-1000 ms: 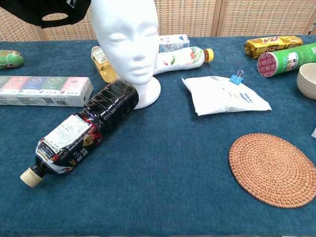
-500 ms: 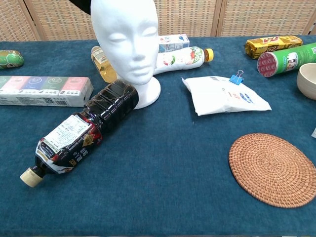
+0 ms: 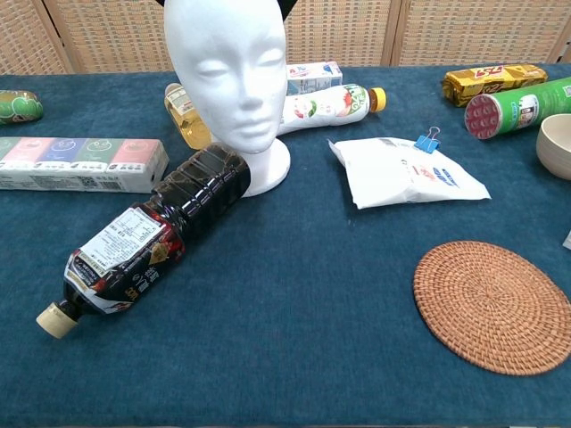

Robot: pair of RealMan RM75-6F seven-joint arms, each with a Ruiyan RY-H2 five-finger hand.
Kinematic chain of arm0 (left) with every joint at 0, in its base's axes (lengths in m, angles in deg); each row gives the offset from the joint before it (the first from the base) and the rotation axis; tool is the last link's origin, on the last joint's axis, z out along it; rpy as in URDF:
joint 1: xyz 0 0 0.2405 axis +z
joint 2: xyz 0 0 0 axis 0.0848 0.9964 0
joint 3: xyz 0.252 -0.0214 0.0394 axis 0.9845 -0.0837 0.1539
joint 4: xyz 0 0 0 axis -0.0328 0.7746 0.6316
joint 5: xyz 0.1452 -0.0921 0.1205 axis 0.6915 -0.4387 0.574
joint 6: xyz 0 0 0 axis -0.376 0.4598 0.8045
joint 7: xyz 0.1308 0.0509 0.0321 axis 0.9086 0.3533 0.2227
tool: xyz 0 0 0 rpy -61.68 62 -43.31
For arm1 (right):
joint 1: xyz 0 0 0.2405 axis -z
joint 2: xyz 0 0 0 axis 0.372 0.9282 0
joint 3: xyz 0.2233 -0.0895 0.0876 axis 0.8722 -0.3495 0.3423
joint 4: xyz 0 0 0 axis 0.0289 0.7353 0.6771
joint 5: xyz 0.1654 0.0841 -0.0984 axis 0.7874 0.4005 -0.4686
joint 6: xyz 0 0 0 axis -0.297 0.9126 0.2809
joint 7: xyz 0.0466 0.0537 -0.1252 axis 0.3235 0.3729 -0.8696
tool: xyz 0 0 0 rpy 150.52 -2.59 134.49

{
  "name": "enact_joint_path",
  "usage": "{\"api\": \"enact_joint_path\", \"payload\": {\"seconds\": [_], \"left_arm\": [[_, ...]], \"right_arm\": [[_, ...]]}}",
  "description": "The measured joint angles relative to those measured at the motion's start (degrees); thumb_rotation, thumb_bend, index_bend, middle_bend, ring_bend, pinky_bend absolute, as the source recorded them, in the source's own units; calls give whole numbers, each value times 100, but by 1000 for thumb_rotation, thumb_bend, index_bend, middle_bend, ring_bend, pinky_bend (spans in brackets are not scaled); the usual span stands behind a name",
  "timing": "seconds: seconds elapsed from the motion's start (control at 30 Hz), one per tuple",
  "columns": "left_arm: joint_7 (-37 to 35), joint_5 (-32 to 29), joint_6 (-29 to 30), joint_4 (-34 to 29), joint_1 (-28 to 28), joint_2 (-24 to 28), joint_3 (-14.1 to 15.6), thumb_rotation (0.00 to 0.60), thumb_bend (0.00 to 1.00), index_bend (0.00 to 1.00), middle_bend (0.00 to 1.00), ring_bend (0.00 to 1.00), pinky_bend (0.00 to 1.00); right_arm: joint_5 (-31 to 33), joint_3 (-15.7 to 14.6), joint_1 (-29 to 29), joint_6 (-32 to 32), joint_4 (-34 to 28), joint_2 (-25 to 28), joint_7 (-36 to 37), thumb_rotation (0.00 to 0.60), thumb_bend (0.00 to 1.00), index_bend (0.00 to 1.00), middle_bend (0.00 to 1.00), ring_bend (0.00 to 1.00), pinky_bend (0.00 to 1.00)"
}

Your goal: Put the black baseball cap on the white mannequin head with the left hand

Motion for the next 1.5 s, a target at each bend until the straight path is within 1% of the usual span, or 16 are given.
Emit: {"api": "enact_joint_path", "payload": {"seconds": [0.33, 0.53, 0.8, 0.97, 1.23, 1.5], "left_arm": [[514, 270, 217, -453, 204, 217, 262, 600, 470, 845, 618, 563, 782], [940, 565, 298, -633, 364, 266, 538, 600, 468, 845, 618, 563, 779], [1309, 893, 387, -830, 602, 315, 850, 600, 462, 845, 618, 563, 768], [1601, 1055, 322, -1035, 763, 360, 1048, 600, 447, 845, 618, 563, 762], [1836, 1214, 341, -1317, 912, 477, 1089, 600, 439, 845, 618, 563, 759], [1940, 1283, 367, -1480, 930, 566, 945, 600, 439, 845, 618, 563, 750]], "right_arm": [[0, 2, -14, -43, 52, -19, 78, 600, 81, 404, 421, 439, 502], [9, 1, -11, -54, 92, -27, 130, 600, 81, 402, 422, 440, 503], [-8, 2, -44, -109, 138, -53, 186, 600, 81, 402, 421, 441, 503], [-18, 2, -53, -119, 157, -66, 205, 600, 81, 402, 421, 441, 503], [-38, 0, -45, -97, 171, -69, 233, 600, 81, 400, 421, 441, 504], [-40, -1, -47, -99, 189, -72, 255, 600, 81, 400, 421, 441, 505]]}}
